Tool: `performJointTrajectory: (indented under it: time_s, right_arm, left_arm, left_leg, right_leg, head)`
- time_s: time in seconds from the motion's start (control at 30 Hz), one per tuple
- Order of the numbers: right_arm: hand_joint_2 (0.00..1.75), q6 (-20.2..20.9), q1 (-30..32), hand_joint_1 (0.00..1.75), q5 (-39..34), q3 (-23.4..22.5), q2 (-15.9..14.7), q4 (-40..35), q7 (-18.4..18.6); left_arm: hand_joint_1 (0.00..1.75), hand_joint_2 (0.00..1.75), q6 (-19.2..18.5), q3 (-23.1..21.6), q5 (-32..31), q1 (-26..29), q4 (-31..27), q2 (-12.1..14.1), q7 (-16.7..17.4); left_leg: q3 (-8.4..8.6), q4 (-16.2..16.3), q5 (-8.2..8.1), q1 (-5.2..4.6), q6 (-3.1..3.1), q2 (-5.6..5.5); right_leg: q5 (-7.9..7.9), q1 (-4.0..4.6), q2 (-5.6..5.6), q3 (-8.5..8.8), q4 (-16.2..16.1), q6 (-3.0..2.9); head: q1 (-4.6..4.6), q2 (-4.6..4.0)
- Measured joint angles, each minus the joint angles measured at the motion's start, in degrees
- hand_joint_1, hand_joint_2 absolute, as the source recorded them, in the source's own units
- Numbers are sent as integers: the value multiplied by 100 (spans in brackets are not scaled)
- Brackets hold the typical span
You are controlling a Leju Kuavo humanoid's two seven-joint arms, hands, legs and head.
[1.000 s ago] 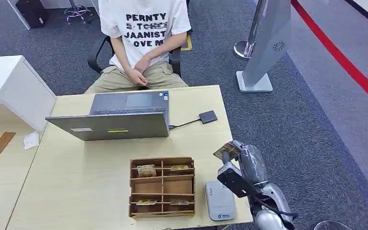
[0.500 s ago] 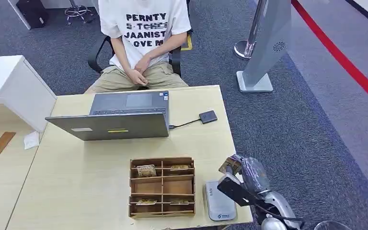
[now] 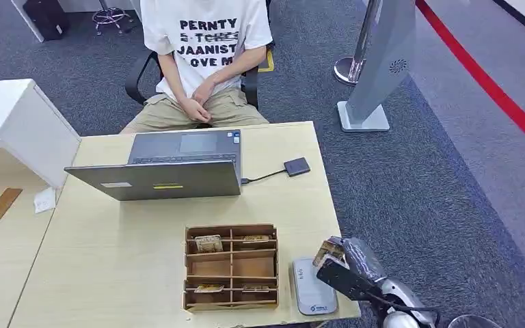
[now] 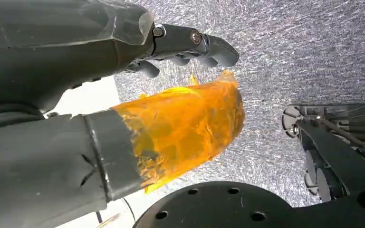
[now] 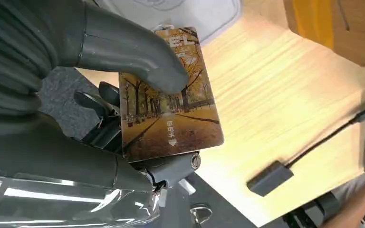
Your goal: Pass the card to the sensor for recognition and then transmit it.
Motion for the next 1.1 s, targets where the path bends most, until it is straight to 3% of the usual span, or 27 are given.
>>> performJointTrajectory:
  time_s: [0.63, 1.1]
  right_arm:
    - [175, 284, -94, 175, -234, 181, -361, 61, -66]
    - [175, 463, 88, 175, -1145, 256, -584, -416, -680]
  left_arm:
    - [0, 0, -2, 50, -22, 0, 0, 0, 2]
    - [0, 0, -35, 90, -26, 0, 0, 28, -15]
  left_leg:
    - [1, 0, 0, 0, 0, 0]
    - [2, 0, 0, -1, 0, 0]
  right_leg:
    - [0, 0, 0, 1, 0, 0]
    - [0, 0, 0, 0, 0, 0]
  head:
    - [0, 0]
    - [0, 0]
